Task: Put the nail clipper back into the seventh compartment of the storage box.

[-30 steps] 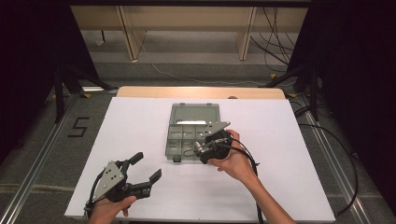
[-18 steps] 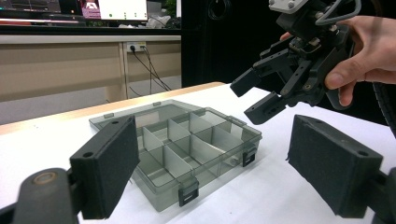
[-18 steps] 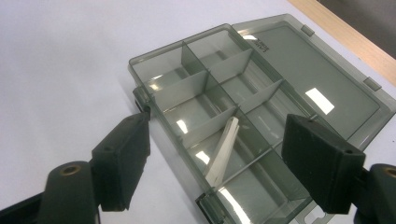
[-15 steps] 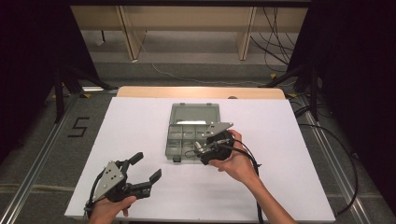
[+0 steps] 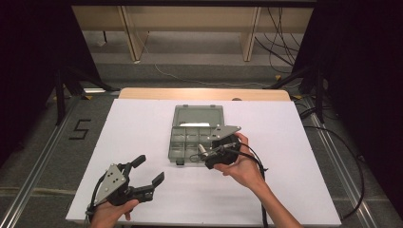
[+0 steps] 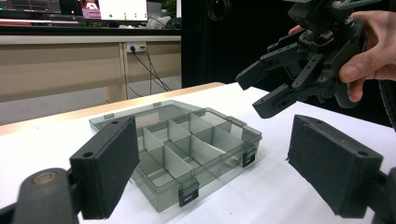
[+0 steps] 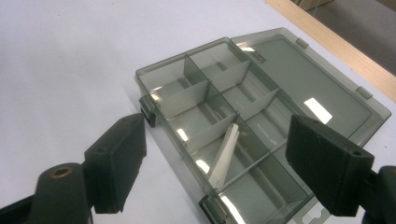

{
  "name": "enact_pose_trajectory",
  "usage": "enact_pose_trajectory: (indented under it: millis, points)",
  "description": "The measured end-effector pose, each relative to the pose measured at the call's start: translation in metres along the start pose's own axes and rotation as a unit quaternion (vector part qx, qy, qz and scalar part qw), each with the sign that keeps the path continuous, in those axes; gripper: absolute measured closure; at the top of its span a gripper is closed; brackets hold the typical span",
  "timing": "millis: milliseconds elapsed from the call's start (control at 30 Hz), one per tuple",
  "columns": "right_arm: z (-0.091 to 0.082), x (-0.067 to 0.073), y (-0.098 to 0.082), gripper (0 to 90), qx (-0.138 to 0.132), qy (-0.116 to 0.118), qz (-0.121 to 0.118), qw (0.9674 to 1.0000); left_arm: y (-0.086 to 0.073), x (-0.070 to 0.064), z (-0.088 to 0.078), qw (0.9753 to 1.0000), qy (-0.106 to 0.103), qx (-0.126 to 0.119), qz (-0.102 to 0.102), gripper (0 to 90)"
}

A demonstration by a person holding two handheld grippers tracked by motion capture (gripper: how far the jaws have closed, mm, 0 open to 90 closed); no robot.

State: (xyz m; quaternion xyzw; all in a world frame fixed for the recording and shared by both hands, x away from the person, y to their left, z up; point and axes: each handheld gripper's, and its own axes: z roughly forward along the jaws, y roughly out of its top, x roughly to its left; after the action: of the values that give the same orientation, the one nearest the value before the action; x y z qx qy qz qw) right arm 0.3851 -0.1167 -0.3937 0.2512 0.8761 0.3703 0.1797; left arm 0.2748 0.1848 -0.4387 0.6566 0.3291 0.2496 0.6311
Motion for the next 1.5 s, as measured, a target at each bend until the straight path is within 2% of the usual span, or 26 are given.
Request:
enact_pose_trajectory:
  millis: [67,200,333,400,500,533,600,867,967,1200,1267,1400,1500]
  points:
    - [-0.002,0.001,0.000,21.6,-0.004,-0.001,0.000,1.0000,0.000,0.000,-0.001,1.0000,0.004,0.006,0.002,15.7]
    - [-0.005,0.002,0.000,21.6,-0.013,0.004,-0.001,0.9999,0.000,0.000,0.000,1.0000,0.004,0.006,0.002,15.7]
    - [-0.009,0.002,0.000,21.3,-0.025,-0.001,0.000,0.9997,0.000,0.000,0.000,1.0000,0.003,0.006,0.001,15.7]
    - [-0.010,0.002,0.000,21.3,-0.027,0.005,-0.002,0.9996,0.000,0.000,0.000,1.0000,0.003,0.005,0.001,15.7]
    - [-0.014,0.003,-0.001,21.3,-0.030,0.003,0.006,0.9995,0.000,0.000,0.000,1.0000,0.003,0.005,0.000,15.7]
    - [-0.015,0.003,-0.001,21.3,-0.039,0.003,0.002,0.9992,-0.001,0.000,0.000,1.0000,0.003,0.006,0.000,15.7]
    - [-0.017,0.005,-0.001,21.0,-0.042,0.005,0.011,0.9990,-0.001,0.000,0.000,1.0000,0.003,0.006,0.000,15.7]
    - [-0.024,0.007,-0.002,20.0,-0.068,0.005,0.011,0.9976,-0.001,0.000,0.000,1.0000,0.004,0.008,0.002,15.7]
    - [-0.026,0.007,-0.004,20.4,-0.079,0.011,0.020,0.9966,-0.001,0.000,0.001,1.0000,0.004,0.007,0.001,15.7]
    - [-0.027,0.006,-0.010,19.6,-0.075,0.015,0.023,0.9968,-0.001,0.000,0.000,1.0000,0.003,0.007,0.001,15.7]
    - [-0.031,0.006,-0.012,19.4,-0.083,0.010,0.027,0.9962,-0.001,0.000,0.000,1.0000,0.003,0.007,0.001,15.7]
    - [-0.033,0.007,-0.014,19.2,-0.093,0.018,0.038,0.9947,-0.001,0.000,0.001,1.0000,0.001,0.004,0.002,15.7]
    - [-0.035,0.006,-0.016,19.0,-0.098,0.012,0.038,0.9944,-0.001,0.000,0.002,1.0000,0.001,0.003,0.001,15.7]
